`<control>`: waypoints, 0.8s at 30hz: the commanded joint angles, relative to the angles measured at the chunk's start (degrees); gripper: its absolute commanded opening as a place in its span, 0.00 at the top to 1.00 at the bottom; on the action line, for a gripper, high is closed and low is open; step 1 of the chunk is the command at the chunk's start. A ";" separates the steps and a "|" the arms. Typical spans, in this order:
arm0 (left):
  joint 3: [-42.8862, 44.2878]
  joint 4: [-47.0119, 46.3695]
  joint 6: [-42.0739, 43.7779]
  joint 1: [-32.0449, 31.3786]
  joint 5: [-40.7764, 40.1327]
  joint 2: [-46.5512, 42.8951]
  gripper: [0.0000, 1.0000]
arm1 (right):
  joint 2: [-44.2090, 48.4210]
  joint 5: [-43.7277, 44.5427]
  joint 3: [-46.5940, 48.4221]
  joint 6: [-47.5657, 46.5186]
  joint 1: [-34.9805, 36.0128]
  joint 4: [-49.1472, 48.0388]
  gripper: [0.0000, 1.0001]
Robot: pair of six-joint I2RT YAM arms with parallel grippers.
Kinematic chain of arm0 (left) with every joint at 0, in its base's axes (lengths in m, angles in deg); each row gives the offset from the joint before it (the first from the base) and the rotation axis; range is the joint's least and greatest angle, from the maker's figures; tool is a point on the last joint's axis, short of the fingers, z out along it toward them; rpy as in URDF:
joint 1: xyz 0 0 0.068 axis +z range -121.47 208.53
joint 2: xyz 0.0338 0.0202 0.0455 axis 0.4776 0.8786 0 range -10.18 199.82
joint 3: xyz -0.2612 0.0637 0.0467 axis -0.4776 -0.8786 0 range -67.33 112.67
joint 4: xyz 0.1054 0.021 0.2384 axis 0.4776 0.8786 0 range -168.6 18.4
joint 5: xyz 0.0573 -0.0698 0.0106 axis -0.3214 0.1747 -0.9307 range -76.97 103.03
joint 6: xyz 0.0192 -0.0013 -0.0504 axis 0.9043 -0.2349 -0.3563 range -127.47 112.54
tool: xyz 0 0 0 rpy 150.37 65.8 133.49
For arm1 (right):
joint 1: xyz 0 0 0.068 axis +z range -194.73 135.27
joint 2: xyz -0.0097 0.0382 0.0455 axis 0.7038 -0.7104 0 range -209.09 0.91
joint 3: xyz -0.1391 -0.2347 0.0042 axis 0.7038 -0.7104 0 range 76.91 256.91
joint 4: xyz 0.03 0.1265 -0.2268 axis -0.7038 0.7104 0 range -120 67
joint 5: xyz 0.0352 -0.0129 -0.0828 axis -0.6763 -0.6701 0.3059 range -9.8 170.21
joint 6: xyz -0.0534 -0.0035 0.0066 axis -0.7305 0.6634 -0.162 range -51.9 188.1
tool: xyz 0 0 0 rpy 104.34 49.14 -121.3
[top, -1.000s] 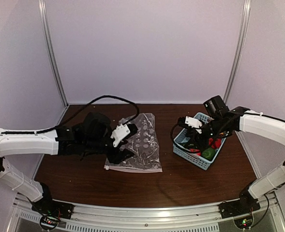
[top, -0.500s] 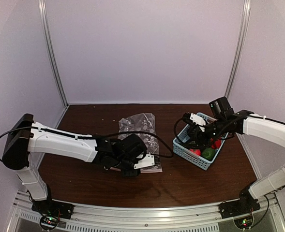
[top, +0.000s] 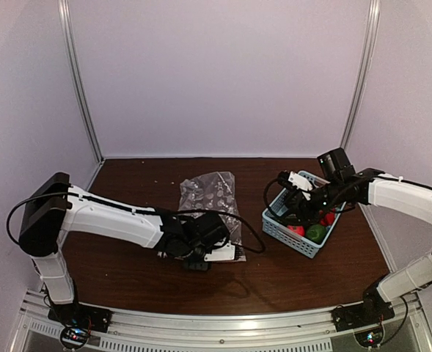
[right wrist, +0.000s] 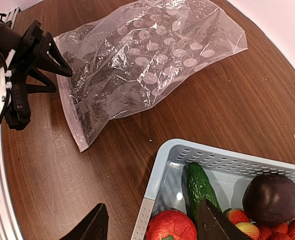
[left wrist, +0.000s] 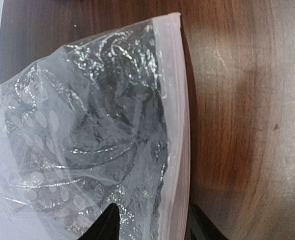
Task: Place the food in the zip-top bag and seal the zipper
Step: Pick up the zipper food storage bag at the center of the board.
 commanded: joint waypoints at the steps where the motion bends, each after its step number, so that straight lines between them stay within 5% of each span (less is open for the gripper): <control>1: 0.85 -1.70 2.85 -0.19 -4.24 2.64 0.56 | 0.03 0.70 -0.50 0.55 -0.52 -0.98 0.38; 9: 1.28 -4.88 5.45 -0.19 -11.93 5.67 0.75 | -0.32 0.75 -0.49 0.82 -0.78 -0.84 0.38; 15: 2.53 -5.16 4.50 0.55 -13.97 5.06 0.99 | -0.10 1.34 0.76 2.06 -1.87 0.06 0.38; 24: 11.06 1.87 -15.78 8.30 -1.28 -6.55 1.00 | 2.55 -0.03 13.91 0.55 -11.77 17.33 0.39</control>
